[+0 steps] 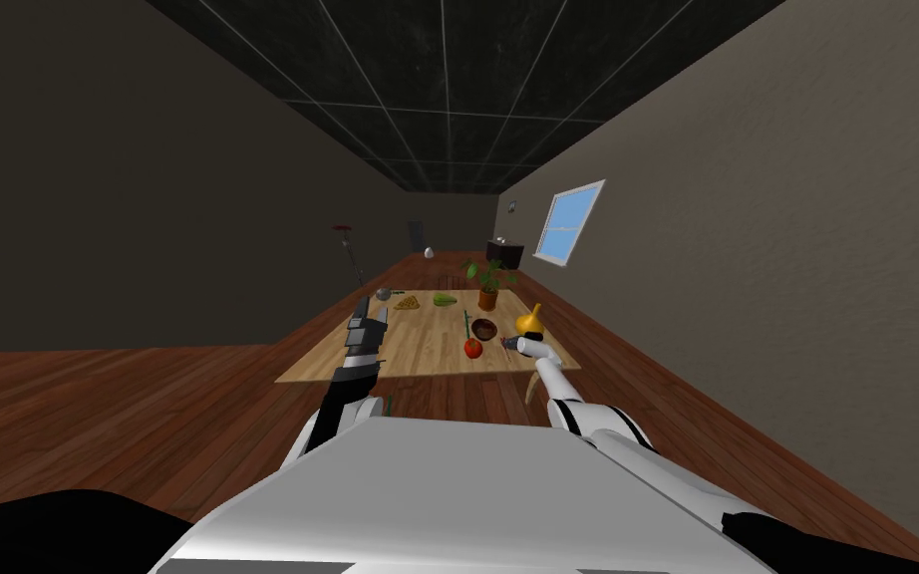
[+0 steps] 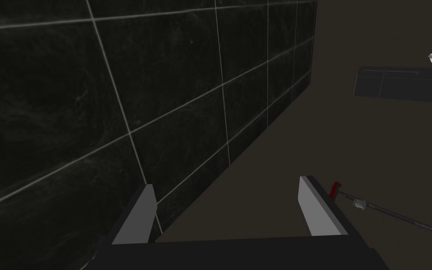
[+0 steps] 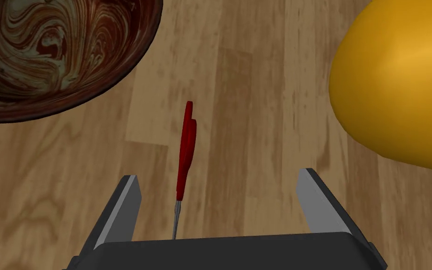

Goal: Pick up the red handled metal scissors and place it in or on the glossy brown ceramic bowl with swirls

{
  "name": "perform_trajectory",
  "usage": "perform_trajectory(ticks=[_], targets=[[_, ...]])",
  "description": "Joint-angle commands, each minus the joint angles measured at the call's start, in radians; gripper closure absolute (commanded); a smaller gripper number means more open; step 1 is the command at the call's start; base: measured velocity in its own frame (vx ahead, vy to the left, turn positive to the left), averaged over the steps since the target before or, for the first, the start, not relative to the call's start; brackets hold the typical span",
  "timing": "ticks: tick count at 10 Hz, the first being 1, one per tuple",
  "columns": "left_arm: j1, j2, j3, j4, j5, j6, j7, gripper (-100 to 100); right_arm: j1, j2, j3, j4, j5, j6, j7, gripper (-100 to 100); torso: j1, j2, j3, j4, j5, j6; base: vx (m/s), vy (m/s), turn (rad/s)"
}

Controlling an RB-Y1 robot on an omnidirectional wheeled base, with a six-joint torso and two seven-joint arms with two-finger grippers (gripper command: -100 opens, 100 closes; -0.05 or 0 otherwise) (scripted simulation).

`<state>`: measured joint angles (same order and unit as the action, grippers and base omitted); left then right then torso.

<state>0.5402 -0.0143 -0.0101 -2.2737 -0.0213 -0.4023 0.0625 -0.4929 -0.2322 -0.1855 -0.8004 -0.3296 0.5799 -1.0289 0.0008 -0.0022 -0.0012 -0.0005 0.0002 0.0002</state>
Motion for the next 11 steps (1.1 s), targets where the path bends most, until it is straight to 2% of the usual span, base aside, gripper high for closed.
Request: perform_trajectory(ticks=[1,2,3,4,5,6,8,9,11], targets=[[0.0,0.0,0.0,0.0,0.0,0.0,0.0,0,-0.034,-0.003,-0.002,0.05,-0.013,0.05,-0.037,-100,0.0,0.0,0.0,0.0,0.0,0.0,0.047,0.016,-0.058],[0.0,0.0,0.0,0.0,0.0,0.0,0.0,0,-0.034,-0.003,-0.002,0.068,-0.013,0.05,-0.037,-100,0.0,-0.001,0.0,0.0,0.0,0.0,0.04,0.008,-0.023],[0.0,0.0,0.0,0.0,0.0,0.0,0.0,0,-0.058,-0.005,-0.003,0.111,-0.023,0.075,-0.056,-100,0.0,-0.001,0.0,0.0,0.0,0.0,0.035,0.004,-0.033],[0.0,0.0,0.0,0.0,0.0,0.0,0.0,0,-0.058,-0.005,-0.003,0.111,-0.023,0.075,-0.056,-100,0.0,0.0,0.0,0.0,0.0,0.0,0.026,0.001,-0.015],[0.0,0.0,0.0,0.0,0.0,0.0,0.0,0,-0.079,-0.006,-0.003,0.141,-0.031,0.096,-0.073,-100,-0.001,0.0,0.0,0.0,0.0,0.0,0.025,-0.001,-0.036],[0.0,0.0,0.0,0.0,0.0,0.0,0.0,0,-0.079,-0.006,-0.003,0.151,-0.031,0.096,-0.073,-100,-0.001,0.0,0.0,0.0,0.0,0.0,0.025,0.004,-0.013],[0.0,0.0,0.0,0.0,0.0,0.0,0.0,0,-0.112,-0.008,-0.002,0.217,-0.045,0.132,-0.1,-100,-0.001,0.0,0.0,0.0,0.0,0.0,0.034,0.006,-0.035],[0.0,0.0,0.0,0.0,0.0,0.0,0.0,0,-0.112,-0.008,-0.002,0.217,-0.045,0.132,-0.1,-100,0.0,0.0,0.0,0.0,0.0,0.0,0.032,0.003,-0.016],[0.0,0.0,0.0,0.0,0.0,0.0,0.0,0,-0.14,-0.009,-0.001,0.275,-0.057,0.163,-0.122,-100,-0.001,0.0,0.0,0.0,0.0,0.0,0.032,-0.008,-0.035]])
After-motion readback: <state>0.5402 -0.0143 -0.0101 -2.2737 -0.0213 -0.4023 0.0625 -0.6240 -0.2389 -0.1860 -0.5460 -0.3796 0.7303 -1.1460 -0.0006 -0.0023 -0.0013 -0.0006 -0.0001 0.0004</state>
